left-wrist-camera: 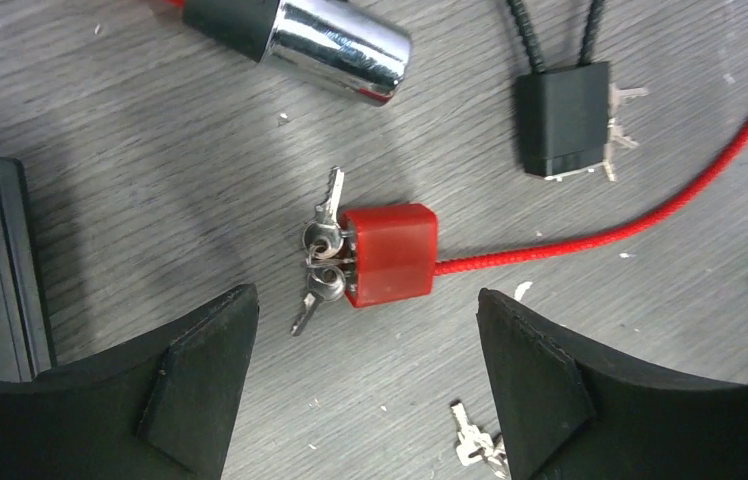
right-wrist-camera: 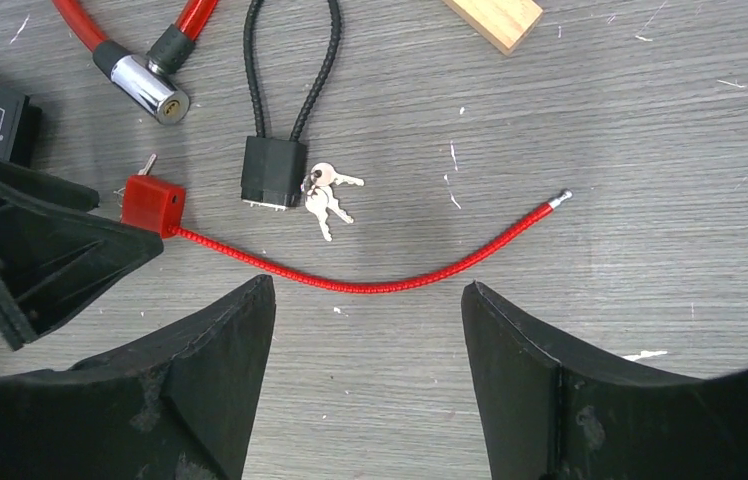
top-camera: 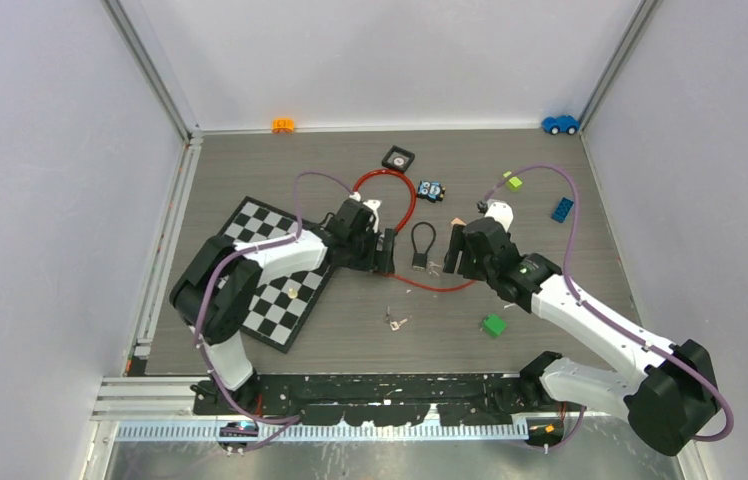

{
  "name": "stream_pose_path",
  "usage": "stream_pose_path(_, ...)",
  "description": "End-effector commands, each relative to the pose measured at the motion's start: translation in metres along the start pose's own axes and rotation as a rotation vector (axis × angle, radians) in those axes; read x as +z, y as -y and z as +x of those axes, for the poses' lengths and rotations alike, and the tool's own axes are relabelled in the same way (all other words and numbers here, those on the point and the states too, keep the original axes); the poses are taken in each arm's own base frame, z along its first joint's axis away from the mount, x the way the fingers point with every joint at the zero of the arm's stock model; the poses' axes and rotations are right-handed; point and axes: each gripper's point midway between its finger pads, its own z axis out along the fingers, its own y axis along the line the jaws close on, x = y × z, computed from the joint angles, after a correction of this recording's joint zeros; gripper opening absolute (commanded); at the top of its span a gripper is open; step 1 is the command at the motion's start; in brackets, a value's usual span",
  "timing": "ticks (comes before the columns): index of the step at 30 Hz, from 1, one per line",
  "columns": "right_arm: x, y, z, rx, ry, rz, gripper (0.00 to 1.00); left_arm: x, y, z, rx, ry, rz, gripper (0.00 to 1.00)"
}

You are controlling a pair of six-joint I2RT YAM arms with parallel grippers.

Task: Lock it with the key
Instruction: Place the lock at the center of the board, then pick up the lock from the center of the board.

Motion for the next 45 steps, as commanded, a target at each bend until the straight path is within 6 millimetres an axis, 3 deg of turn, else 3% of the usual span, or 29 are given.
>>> stream_pose_path(1,-0.003,0.001,-0.002,0.027,0.018,-0.008,0.73,0.001,0.009,-0.018,0.064,0.026,-0.007,0.82)
stream_pose_path(6,-0.001,0.002,0.002,0.035,0.016,-0.012,0.72,0.003,0.01,-0.024,0.158,0.014,-0.068,0.79)
stream_pose_path(15,-0.001,0.001,0.006,0.035,0.005,-0.025,0.72,0.015,0.009,-0.002,0.278,-0.07,-0.163,0.6)
stream_pose_path(23,-0.001,0.001,0.009,0.04,-0.002,-0.031,0.71,0.02,0.001,-0.001,0.287,-0.075,-0.206,0.54)
stream_pose_path(31,-0.004,0.003,0.011,0.045,0.0,-0.031,0.71,0.019,0.0,0.002,0.282,-0.086,-0.212,0.24)
stream_pose_path(35,-0.008,0.002,0.008,0.02,0.011,-0.051,0.71,0.006,0.002,-0.004,0.278,-0.056,-0.209,0.08)
stream_pose_path(38,-0.017,-0.017,0.01,-0.071,0.0,-0.191,0.71,-0.013,0.011,-0.018,0.276,0.004,-0.188,0.0)
stream_pose_path(41,-0.033,-0.045,0.013,-0.153,0.01,-0.402,0.71,-0.037,0.029,-0.032,0.293,0.078,-0.111,0.0)
stream_pose_path(45,-0.066,-0.089,-0.002,-0.143,0.121,-0.696,0.71,-0.073,0.048,-0.048,0.322,0.181,-0.024,0.0)
